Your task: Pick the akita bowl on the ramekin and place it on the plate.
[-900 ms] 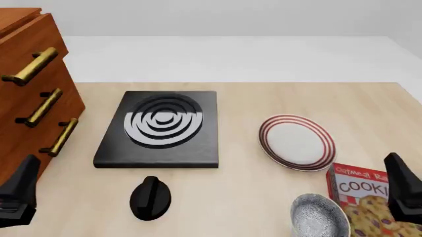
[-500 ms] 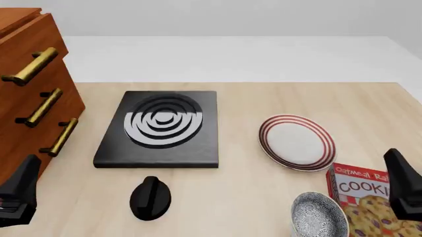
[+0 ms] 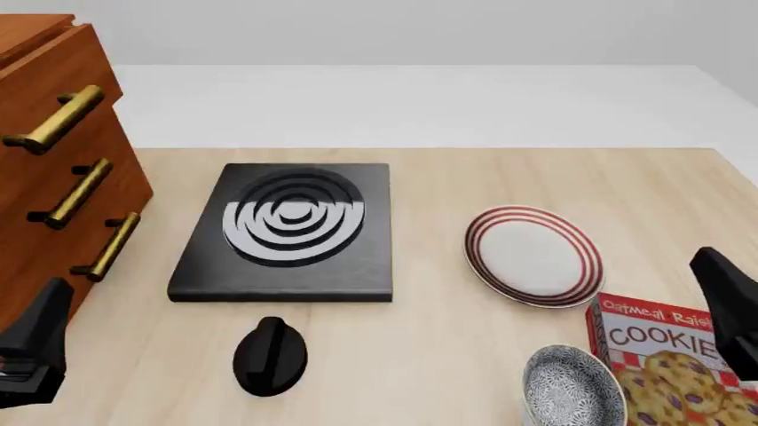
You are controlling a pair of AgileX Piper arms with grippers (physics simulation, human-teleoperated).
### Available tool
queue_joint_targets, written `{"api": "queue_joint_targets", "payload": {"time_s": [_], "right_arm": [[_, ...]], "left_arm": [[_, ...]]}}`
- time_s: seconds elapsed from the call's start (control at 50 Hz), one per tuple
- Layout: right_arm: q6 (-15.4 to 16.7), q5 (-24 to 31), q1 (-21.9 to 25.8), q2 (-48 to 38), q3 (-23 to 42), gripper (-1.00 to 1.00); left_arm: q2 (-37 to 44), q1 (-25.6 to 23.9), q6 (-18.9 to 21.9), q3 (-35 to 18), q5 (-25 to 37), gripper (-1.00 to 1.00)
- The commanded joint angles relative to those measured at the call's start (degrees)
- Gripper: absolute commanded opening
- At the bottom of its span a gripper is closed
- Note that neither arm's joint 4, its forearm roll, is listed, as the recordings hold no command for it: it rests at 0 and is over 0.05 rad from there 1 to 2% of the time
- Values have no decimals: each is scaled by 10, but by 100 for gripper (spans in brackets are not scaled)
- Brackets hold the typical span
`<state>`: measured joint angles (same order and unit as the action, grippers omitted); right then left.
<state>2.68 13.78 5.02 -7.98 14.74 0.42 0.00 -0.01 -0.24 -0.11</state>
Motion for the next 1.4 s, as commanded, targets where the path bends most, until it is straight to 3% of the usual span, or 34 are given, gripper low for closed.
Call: {"api": "queue_joint_targets", "payload": {"time_s": [0.02, 0.22, 0.24, 0.28, 0.38, 0.46, 0.56, 0.62, 0.68, 0.72, 0.78, 0.92, 1.02, 1.2, 1.4], "right_arm": [[30, 71, 48, -66, 43, 100], [32, 146, 76, -63, 107, 100], [41, 151, 88, -65, 114, 100], [27, 155, 110, -76, 121, 100], [59, 181, 135, -96, 109, 100], [46, 205, 194, -126, 106, 100], [79, 238, 196, -150, 120, 100], [78, 254, 218, -164, 122, 100], [120, 259, 229, -188, 99, 100], [119, 258, 250, -206, 85, 100], [135, 276, 242, -210, 91, 100], [98, 313, 289, -238, 116, 100], [105, 338, 294, -251, 145, 100], [103, 387, 348, -302, 145, 100], [87, 387, 391, -345, 169, 100]], "left_arm": [[0, 0, 0, 0, 0, 100], [0, 0, 0, 0, 0, 100], [0, 0, 0, 0, 0, 100], [0, 0, 0, 0, 0, 100], [0, 0, 0, 0, 0, 100], [0, 0, 0, 0, 0, 100], [0, 0, 0, 0, 0, 100], [0, 0, 0, 0, 0, 100], [0, 0, 0, 0, 0, 100], [0, 0, 0, 0, 0, 100], [0, 0, 0, 0, 0, 100], [0, 0, 0, 0, 0, 100], [0, 0, 0, 0, 0, 100], [0, 0, 0, 0, 0, 100], [0, 0, 0, 0, 0, 100]]}}
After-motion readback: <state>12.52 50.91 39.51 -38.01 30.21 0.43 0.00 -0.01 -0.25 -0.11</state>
